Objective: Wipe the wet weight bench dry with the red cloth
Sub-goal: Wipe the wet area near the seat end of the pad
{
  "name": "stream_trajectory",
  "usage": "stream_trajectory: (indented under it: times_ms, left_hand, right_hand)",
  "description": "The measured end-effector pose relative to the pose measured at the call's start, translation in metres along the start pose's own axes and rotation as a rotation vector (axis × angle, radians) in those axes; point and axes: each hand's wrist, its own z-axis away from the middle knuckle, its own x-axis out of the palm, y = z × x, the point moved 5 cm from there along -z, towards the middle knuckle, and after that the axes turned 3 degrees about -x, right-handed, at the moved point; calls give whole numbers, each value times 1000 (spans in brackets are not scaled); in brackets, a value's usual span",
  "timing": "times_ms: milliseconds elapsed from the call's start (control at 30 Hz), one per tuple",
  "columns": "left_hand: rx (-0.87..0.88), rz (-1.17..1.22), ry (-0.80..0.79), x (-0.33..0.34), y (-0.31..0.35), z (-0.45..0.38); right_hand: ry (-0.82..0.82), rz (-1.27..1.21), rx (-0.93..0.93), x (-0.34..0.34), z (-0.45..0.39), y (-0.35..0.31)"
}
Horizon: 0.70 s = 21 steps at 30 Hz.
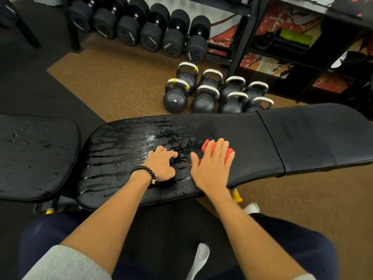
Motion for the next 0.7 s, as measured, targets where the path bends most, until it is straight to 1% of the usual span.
stream_trajectory:
  times_ms: [67, 133, 167, 200, 233, 267, 333, 400, 433, 467, 500, 567, 633, 700]
  left_hand:
    - [0, 12, 0, 0, -1, 0]
    - [3, 8, -6, -1, -4, -3]
    - [3, 5, -16, -1, -5, -3]
    - [7, 4, -21, -2, -5, -4]
    - [11, 4, -22, -3, -4, -4]
    - [16, 6, -18, -4, -3, -3]
    - [13, 10, -3, -5, -1, 0]
    - [0, 11, 3, -5, 1, 1]
    - [-7, 13, 4, -5, 1, 1]
    - [-12, 16, 5, -5, 1, 1]
    - [-11, 16, 9, -4, 1, 0]
    - [-7, 14, 11, -3, -1, -2]
    - [-6, 17, 5, -3, -3, -4]
    - [4, 25, -9, -3, -6, -8]
  right_hand:
    - [-77, 25, -196, 2, 30, -12]
    - [-164, 64, -389, -11, 43, 4]
    - [-173, 87, -448, -20, 39, 21]
    - [-142, 137, -460, -27, 30, 42]
    - [-111, 193, -404, -32, 15, 64]
    - [-85, 213, -294, -34, -2, 87]
    - [-60, 190, -87, -32, -24, 107]
    - [-42, 124, 64, -21, -26, 85]
    - [-12, 83, 96, -16, -22, 64]
    - [18, 43, 72, -15, -13, 38]
    - [28, 12, -10, -10, -2, 14]
    - [-35, -11, -247, 2, 32, -16]
    - [-88, 14, -469, 2, 53, -10]
    - [-74, 51, -588, -14, 46, 22]
